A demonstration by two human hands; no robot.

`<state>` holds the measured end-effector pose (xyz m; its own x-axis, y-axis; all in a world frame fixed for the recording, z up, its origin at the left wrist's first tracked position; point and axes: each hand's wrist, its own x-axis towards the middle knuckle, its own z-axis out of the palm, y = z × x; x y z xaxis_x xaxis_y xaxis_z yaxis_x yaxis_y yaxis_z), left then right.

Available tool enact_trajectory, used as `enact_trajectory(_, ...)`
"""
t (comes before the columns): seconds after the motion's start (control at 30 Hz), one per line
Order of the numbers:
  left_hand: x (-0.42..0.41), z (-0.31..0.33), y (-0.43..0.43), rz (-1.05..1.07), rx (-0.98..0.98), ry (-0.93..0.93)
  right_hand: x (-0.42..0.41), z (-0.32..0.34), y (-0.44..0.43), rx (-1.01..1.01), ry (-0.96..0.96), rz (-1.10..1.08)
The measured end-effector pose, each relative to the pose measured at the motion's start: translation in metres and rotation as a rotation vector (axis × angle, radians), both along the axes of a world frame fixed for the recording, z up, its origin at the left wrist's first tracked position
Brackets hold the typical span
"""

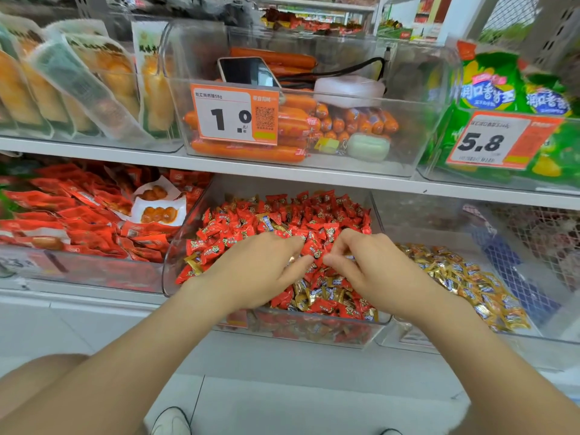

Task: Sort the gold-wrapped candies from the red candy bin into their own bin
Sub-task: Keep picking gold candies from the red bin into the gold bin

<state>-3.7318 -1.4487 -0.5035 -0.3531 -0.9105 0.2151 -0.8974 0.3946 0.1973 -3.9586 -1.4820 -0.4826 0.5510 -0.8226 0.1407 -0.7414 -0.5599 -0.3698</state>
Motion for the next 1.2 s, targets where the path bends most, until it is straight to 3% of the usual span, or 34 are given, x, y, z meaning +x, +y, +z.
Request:
enact_trajectory(0.13, 0.001, -0.007, -0.002, -0.024, 0.153, -0.054, 0.000, -0.002, -0.001, 0.016, 0.111, 0.058)
enact_trajectory(0.23, -0.003, -0.008, 0.000, -0.018, 0.123, -0.115, 0.002, -0.001, 0.003, 0.054, 0.195, 0.071)
enact_trajectory(0.33, -0.010, -0.009, -0.003, 0.037, 0.132, -0.221, 0.006, -0.008, 0.004, -0.028, 0.366, 0.069)
enact_trajectory(0.43, -0.016, -0.008, -0.003, 0.083, 0.084, -0.308, 0.015, -0.015, -0.002, -0.102, 0.415, 0.011)
enact_trajectory(0.63, -0.014, -0.004, 0.000, 0.097, 0.092, -0.211, 0.034, -0.022, -0.002, -0.130, 0.392, -0.056)
enact_trajectory(0.8, -0.004, 0.002, 0.006, 0.088, 0.096, -0.026, 0.034, -0.023, -0.006, -0.106, 0.415, 0.036)
enact_trajectory(0.93, 0.000, 0.000, 0.010, 0.034, 0.043, -0.016, 0.032, -0.020, -0.005, -0.106, 0.456, 0.073)
enact_trajectory(1.2, -0.007, -0.003, 0.006, 0.024, -0.040, 0.068, 0.013, -0.011, -0.009, -0.034, 0.254, 0.054)
